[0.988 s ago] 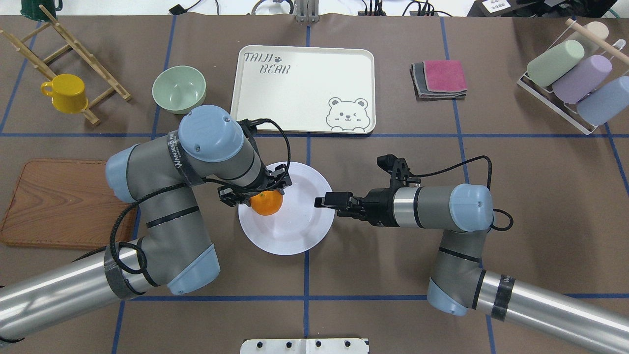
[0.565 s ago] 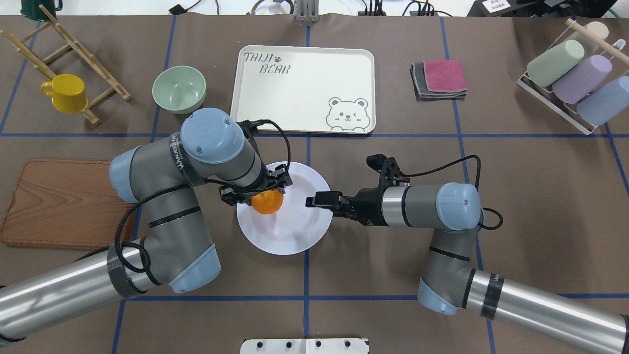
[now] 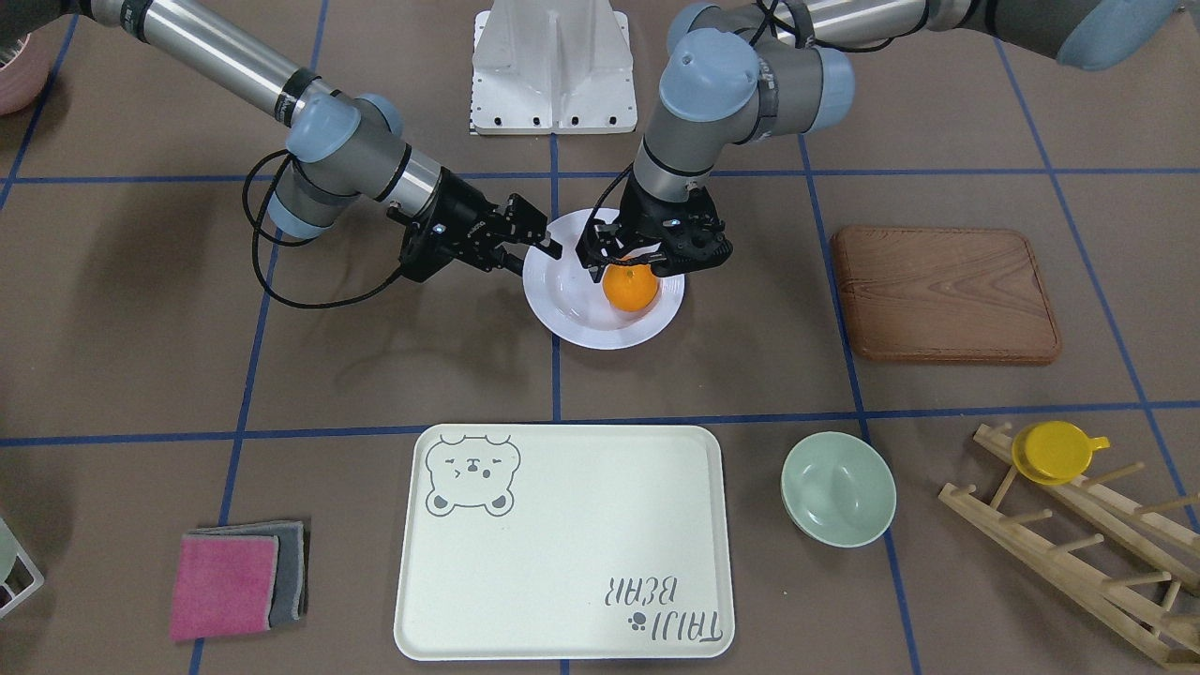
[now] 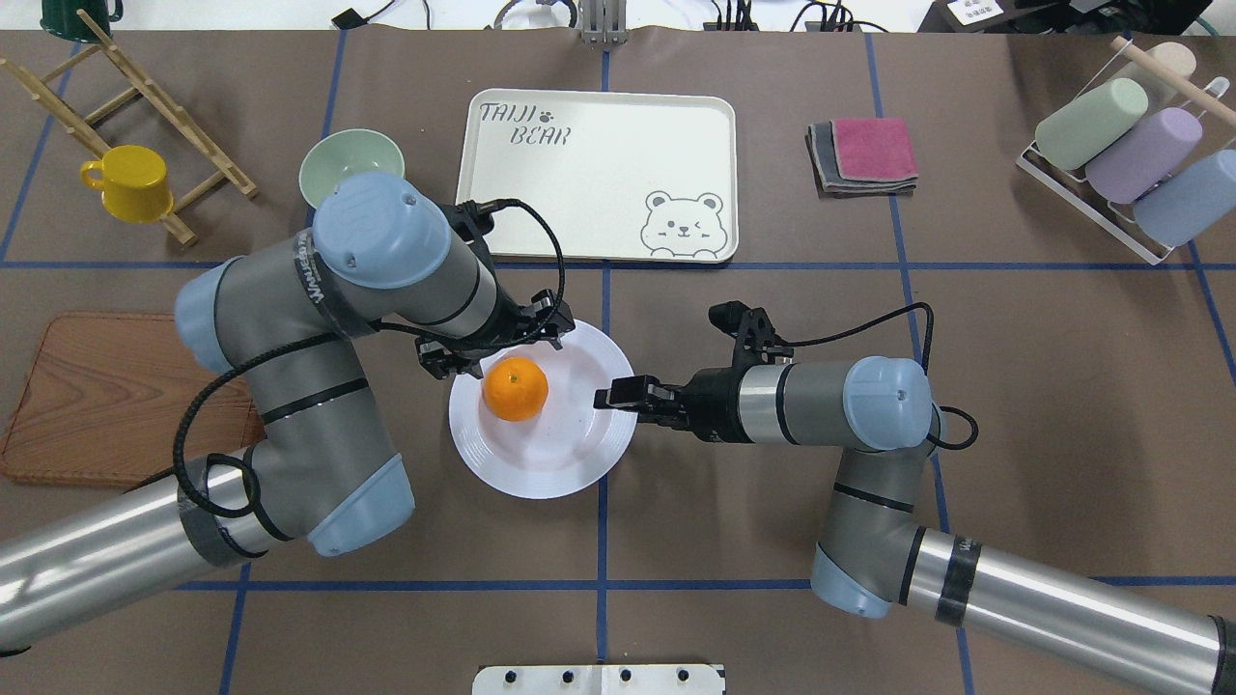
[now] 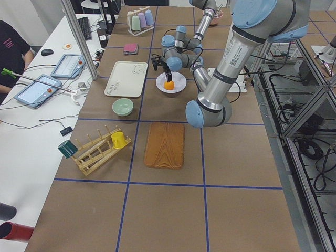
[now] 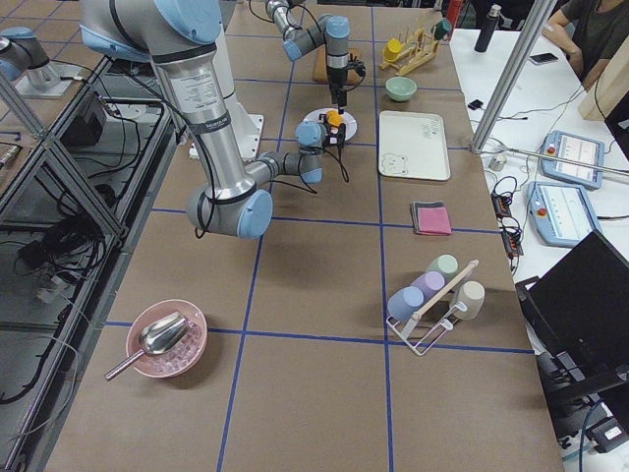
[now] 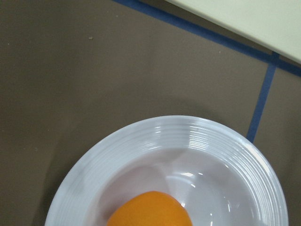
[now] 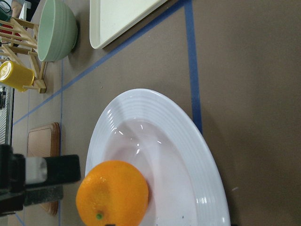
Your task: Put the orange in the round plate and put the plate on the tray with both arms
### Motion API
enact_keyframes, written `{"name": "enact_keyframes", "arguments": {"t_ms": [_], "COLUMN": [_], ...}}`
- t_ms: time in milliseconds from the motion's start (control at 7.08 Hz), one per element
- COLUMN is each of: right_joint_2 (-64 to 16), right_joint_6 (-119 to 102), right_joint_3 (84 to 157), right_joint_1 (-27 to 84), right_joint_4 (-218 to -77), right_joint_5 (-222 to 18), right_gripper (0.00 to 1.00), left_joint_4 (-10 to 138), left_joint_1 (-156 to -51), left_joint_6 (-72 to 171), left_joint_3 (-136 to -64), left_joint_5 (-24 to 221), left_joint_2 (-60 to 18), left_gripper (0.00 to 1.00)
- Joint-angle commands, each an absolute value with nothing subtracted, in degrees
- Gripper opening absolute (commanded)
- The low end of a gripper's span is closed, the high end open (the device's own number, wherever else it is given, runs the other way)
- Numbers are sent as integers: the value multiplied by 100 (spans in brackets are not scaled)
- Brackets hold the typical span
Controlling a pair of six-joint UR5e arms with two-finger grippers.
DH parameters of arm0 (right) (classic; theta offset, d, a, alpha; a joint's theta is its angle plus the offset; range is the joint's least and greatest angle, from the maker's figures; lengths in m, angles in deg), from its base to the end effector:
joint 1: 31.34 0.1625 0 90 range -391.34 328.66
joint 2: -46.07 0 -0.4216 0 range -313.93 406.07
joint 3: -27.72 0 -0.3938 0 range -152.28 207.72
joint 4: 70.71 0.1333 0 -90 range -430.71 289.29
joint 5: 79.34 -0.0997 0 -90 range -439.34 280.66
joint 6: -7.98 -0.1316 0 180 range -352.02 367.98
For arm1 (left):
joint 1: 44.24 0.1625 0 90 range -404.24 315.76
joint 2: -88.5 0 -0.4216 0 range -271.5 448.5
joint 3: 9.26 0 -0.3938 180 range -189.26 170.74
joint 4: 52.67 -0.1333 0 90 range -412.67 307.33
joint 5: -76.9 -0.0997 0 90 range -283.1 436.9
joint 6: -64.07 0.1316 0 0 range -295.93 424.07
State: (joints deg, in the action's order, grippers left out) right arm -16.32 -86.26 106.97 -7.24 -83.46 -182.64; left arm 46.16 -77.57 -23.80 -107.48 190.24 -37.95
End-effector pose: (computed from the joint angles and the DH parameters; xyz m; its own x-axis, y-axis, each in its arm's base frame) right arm -0.5904 -0.3770 0.3133 -0.0791 0.0434 0.9959 -0.1826 0.9815 -0.0573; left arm 0.5294 -0.4453 0.2165 0.5055 -0.2916 -0.8121 0.2198 0.9536 -0.2056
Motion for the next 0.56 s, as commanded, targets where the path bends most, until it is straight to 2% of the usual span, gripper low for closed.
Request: {"name": "enact_keyframes", "arguments": {"t_ms": [0, 141, 424], "right_joint_2": [-1537, -1467, -1378], "right_joint_6": [-8676, -8868, -9018], "right_joint_3": [10753, 10770, 10875], "right_joint_1": [-691, -682, -620], "right_joint_4": [-8310, -8301, -8292], "right_joint_5": [-18270, -18270, -18270], "right_gripper": [29, 18, 16], "left_joint_4": [4594, 4594, 4594], "left_joint_1": [-8297, -8430, -8677], "left_joint_6": [-2137, -1988, -1899], "left_joint_3": [-11093, -11234, -11314], "left_joint_5": [19719, 19861, 20142], "left_joint_2": [-3587, -3482, -3393], "left_gripper": [99, 99, 99]}}
